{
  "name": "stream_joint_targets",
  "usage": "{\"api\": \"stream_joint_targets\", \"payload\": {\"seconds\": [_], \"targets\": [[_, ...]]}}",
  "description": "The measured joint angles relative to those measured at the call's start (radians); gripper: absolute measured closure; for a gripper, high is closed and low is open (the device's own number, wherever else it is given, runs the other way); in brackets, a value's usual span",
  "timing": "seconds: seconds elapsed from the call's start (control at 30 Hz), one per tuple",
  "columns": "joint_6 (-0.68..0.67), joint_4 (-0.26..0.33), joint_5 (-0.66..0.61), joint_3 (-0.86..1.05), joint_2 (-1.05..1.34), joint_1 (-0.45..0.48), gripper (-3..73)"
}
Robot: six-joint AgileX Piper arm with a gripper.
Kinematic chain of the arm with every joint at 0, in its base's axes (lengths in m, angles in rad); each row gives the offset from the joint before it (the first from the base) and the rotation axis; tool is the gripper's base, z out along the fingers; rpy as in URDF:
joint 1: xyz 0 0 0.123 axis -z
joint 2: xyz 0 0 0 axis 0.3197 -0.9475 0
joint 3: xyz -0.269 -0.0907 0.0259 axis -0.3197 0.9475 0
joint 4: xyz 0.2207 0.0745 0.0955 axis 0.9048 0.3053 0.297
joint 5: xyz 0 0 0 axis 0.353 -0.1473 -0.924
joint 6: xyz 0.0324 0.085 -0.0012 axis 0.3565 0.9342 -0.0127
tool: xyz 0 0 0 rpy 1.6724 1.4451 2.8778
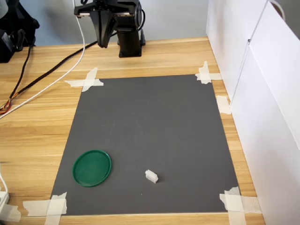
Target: Grasp a white terminal and put it in the green lid.
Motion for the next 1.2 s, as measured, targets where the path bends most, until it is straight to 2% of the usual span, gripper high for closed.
{"api": "stream_joint_targets", "payload": {"seconds": [0.43, 0.6, 0.8, 1.0, 1.1, 1.2], "targets": [[-0.016, 0.002, -0.039, -0.475, -0.511, 0.000, 71.6], [-0.090, 0.003, -0.101, -0.646, -0.641, 0.000, 71.6], [-0.241, 0.001, -0.168, -0.821, -0.806, -0.005, 71.6], [-0.378, -0.049, -0.286, -0.961, -0.942, -0.090, 71.6], [-0.400, -0.075, -0.334, -1.005, -0.991, -0.143, 71.6], [-0.406, -0.075, -0.342, -1.031, -1.028, -0.188, 71.6]]}}
